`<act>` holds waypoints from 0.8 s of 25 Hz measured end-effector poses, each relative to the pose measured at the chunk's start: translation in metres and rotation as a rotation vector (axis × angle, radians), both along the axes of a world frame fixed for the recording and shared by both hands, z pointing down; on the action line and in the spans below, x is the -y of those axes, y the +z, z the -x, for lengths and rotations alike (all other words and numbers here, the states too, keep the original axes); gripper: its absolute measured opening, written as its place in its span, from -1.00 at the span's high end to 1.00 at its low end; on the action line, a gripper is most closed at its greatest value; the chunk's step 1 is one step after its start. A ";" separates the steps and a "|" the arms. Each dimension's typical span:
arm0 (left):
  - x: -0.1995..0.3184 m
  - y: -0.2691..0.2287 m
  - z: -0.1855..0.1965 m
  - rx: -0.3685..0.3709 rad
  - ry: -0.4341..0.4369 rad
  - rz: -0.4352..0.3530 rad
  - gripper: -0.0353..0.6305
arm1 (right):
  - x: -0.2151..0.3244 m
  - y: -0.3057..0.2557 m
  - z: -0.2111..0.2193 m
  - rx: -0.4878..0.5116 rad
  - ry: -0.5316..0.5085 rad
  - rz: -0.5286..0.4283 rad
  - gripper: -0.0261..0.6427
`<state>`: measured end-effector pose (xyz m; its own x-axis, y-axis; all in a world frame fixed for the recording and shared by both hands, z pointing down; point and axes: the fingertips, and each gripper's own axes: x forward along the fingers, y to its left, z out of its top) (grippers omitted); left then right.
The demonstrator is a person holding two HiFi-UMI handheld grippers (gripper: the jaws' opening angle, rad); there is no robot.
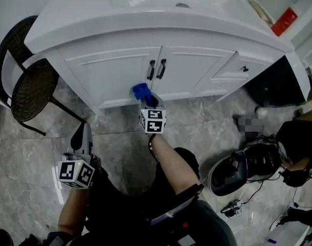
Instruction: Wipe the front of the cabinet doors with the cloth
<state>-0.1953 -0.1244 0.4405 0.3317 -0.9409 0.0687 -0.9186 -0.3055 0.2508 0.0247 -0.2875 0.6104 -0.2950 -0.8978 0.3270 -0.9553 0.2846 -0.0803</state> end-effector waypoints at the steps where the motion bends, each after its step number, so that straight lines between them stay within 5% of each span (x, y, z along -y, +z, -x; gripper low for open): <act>1: 0.002 0.002 -0.005 -0.007 0.012 -0.001 0.88 | -0.001 0.003 -0.013 0.004 0.028 0.009 0.77; 5: 0.007 0.011 -0.015 -0.035 0.036 0.007 0.88 | -0.005 0.013 -0.045 0.036 0.109 0.045 0.77; 8: 0.006 0.016 -0.010 -0.045 0.020 0.014 0.88 | -0.013 0.020 -0.031 0.036 0.065 0.054 0.77; 20: -0.029 0.006 0.050 -0.007 -0.168 0.024 0.88 | -0.043 0.026 0.166 0.108 -0.385 0.029 0.77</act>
<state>-0.2457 -0.0953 0.4467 0.1706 -0.9812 0.0903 -0.9544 -0.1418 0.2627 -0.1414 -0.2441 0.6366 -0.6424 -0.7056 0.2990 -0.7646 0.6167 -0.1873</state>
